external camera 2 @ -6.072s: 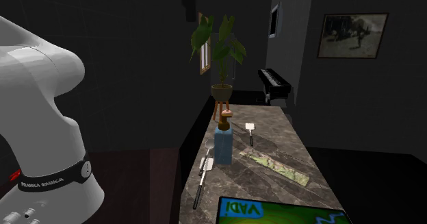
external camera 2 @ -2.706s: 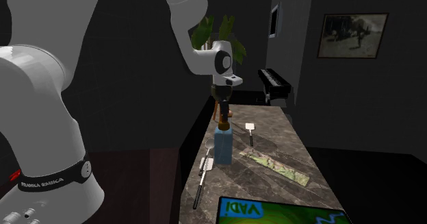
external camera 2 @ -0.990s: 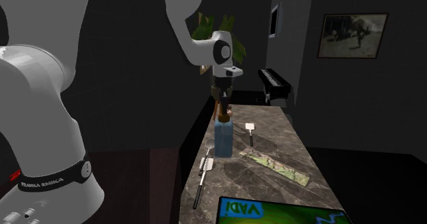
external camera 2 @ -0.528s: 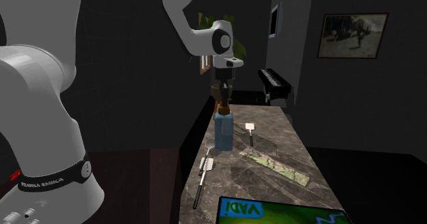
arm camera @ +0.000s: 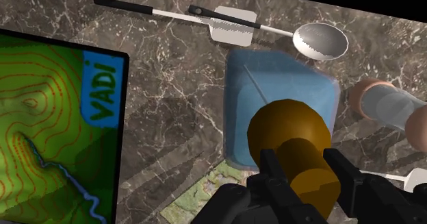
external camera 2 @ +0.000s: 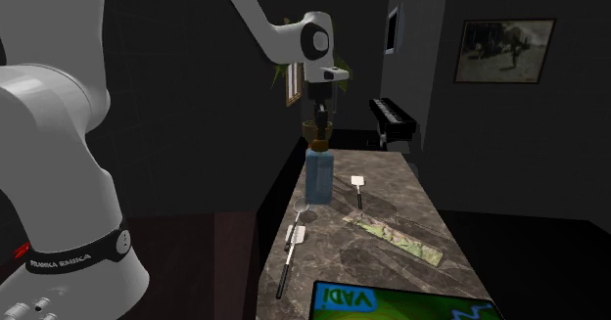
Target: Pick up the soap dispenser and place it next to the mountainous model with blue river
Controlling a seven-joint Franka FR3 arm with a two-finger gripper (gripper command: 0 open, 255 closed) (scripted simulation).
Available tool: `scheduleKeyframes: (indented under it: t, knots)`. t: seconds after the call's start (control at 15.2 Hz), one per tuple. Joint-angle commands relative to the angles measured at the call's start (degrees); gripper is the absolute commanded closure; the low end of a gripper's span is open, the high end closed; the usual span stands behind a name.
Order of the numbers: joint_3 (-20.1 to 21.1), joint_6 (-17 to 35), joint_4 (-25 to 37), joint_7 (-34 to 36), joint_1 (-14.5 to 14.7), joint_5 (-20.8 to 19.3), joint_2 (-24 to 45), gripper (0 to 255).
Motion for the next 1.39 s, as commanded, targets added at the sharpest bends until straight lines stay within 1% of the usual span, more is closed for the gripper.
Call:
scheduleKeyframes:
  t: [0.0,0.66,1.32]
  knots:
    - [0.25,-1.21,0.51,-0.62,-0.29,0.71,-0.87,255]
    - [1.29,-7.71,3.72,-2.97,-1.13,3.95,-4.90,255]
    - [1.80,-14.61,8.27,-4.71,-1.56,6.21,-7.80,255]
